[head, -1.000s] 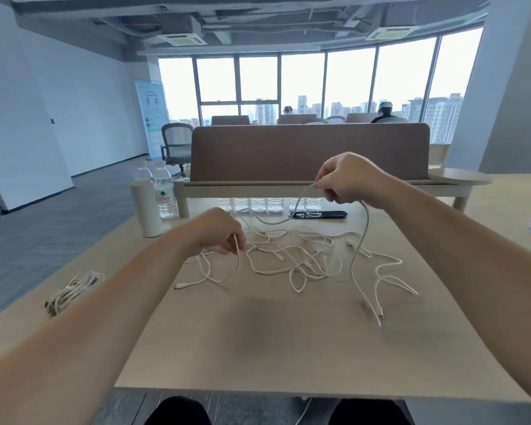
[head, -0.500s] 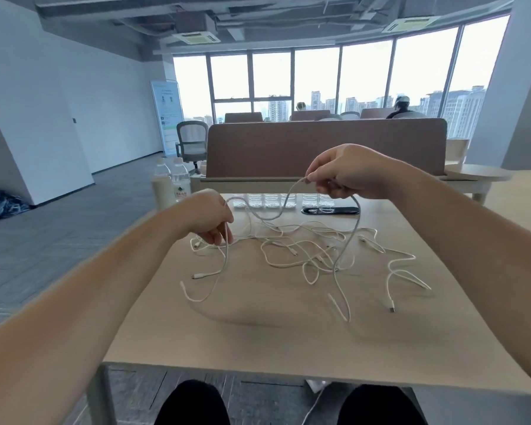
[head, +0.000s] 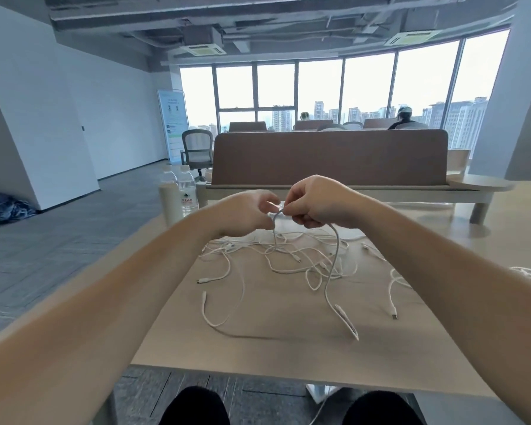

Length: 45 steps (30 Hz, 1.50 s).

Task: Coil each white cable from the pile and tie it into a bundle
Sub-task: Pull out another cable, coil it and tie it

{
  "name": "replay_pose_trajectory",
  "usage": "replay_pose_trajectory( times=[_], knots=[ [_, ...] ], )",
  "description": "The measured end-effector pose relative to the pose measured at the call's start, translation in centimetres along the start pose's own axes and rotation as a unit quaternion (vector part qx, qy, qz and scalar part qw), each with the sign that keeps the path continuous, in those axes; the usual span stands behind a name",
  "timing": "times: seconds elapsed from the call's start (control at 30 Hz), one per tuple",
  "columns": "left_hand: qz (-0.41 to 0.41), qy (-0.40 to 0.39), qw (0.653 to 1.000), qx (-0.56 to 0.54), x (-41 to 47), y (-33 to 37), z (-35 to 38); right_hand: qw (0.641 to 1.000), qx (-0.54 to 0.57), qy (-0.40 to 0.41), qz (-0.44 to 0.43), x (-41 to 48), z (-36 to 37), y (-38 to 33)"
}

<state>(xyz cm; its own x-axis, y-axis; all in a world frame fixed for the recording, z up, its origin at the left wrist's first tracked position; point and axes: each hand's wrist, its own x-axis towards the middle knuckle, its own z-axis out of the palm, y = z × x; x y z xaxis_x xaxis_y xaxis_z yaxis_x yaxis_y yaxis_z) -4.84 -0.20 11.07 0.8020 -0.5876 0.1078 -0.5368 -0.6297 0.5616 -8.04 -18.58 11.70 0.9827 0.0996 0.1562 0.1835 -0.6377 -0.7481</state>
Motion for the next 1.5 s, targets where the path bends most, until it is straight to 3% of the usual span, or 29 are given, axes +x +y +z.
replay_pose_trajectory(
  times=[0.13, 0.3, 0.47, 0.6, 0.7, 0.83, 1.0, 1.23, 1.37, 1.43, 1.5],
  knots=[
    [0.016, -0.003, 1.0, 0.0, 0.5, -0.4, 0.6, 1.0, 0.013, -0.006, -0.017, 0.0, 0.2, 0.0],
    [-0.002, 0.071, 0.994, -0.078, 0.5, -1.3, -0.1, 0.998, -0.02, -0.05, -0.025, -0.6, 0.2, 2.0],
    [-0.038, 0.089, 0.988, -0.123, 0.5, -3.5, -1.2, 0.988, 0.102, -0.109, 0.022, -1.3, 0.3, 5.5],
    [-0.083, 0.026, 0.992, -0.09, 0.7, -4.7, -1.2, 0.982, 0.174, -0.057, 0.036, -0.7, 0.2, 6.3],
    [-0.078, 0.008, 0.996, 0.032, 0.7, -4.4, -0.9, 0.985, 0.165, -0.026, 0.038, 0.0, 0.2, 5.5],
    [-0.009, 0.046, 0.999, -0.006, 0.5, -1.8, -0.9, 0.99, 0.132, -0.034, 0.035, 0.7, 0.7, 3.9],
    [0.021, 0.014, 0.996, 0.08, 0.8, 0.3, -0.2, 0.992, 0.121, -0.046, 0.013, 1.0, 1.1, 3.0],
    [-0.031, 0.088, 0.992, -0.084, 1.4, -2.5, -0.1, 0.996, -0.012, -0.084, 0.013, -0.3, 0.2, 4.8],
    [-0.06, 0.123, 0.976, -0.168, 1.6, -4.1, -0.4, 0.997, -0.025, -0.058, 0.041, -0.6, -0.7, 7.1],
    [-0.076, 0.118, 0.977, -0.159, 1.8, -4.7, -0.1, 0.999, -0.006, -0.029, 0.042, -0.5, -1.1, 7.7],
    [-0.09, 0.132, 0.986, -0.044, 2.2, -5.3, 0.2, 0.999, -0.014, -0.01, 0.04, -0.2, -1.3, 7.8]
  ],
)
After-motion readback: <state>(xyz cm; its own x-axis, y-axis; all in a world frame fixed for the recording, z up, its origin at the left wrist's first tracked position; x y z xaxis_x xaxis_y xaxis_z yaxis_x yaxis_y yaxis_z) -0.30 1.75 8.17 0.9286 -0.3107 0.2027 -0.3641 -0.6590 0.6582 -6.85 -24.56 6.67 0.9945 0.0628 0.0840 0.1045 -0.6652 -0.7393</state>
